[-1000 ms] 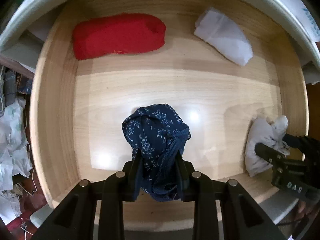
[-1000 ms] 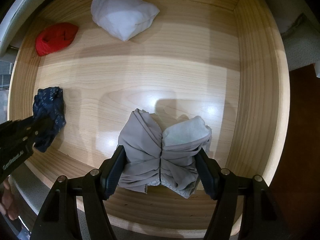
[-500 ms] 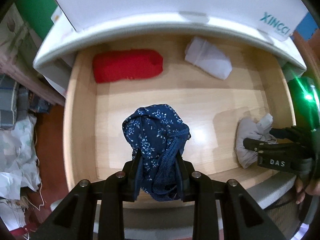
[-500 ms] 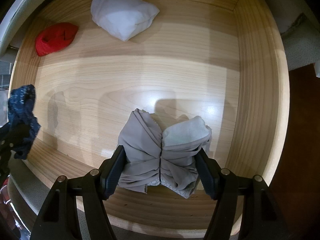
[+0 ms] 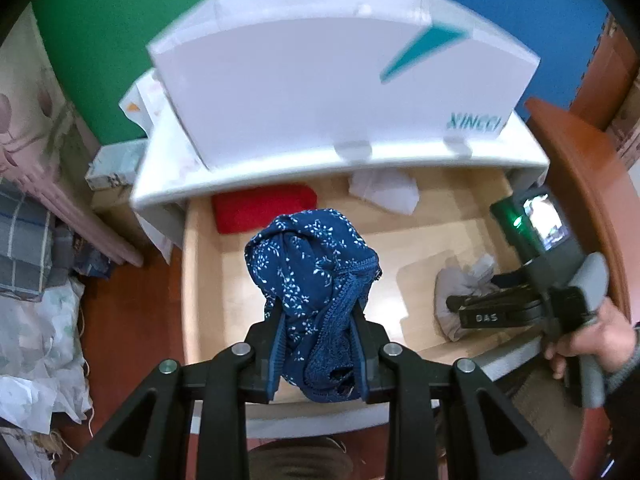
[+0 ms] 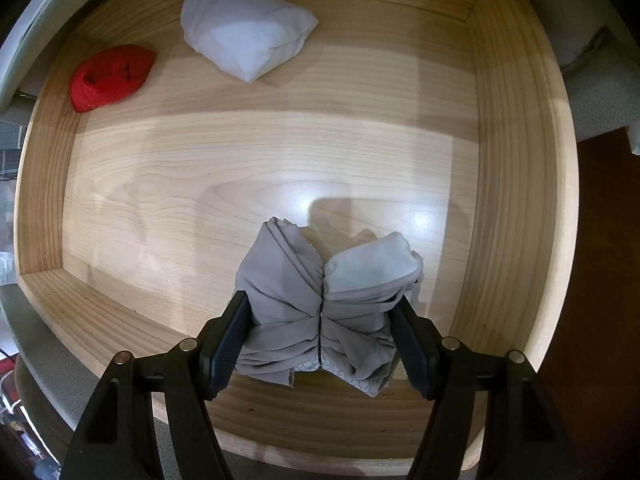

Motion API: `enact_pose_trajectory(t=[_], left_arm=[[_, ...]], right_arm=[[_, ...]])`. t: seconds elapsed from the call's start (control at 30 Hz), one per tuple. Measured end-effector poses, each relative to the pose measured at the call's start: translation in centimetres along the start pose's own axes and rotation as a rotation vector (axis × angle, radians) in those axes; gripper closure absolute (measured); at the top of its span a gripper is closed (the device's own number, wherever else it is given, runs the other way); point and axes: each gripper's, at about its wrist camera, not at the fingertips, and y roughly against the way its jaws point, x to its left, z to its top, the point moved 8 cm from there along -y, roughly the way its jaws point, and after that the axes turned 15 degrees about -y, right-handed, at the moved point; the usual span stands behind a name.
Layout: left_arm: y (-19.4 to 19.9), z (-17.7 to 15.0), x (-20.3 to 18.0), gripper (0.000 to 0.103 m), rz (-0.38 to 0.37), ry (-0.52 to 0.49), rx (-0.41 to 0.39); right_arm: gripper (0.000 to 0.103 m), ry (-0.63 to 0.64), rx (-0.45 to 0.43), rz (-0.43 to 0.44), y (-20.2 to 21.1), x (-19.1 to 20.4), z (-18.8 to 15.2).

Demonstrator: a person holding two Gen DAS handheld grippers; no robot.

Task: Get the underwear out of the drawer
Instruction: 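Lift the navy floral underwear with the left gripper over the white box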

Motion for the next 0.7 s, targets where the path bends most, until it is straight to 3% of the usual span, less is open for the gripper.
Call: enact_pose_trajectory(t=[0.4, 0.7], left_arm=[[11.5, 6.3, 6.5, 0.075, 0.071, 0.048, -0.233], [12.6, 13.4, 10.7, 0.075, 0.092, 0.085, -0.311]], right_arm=[[0.038, -0.001, -0.001, -0.001, 0.2, -0.2, -0.3], [0.038, 0.0, -0.001, -0.002, 0.2, -0.2, -0.5]])
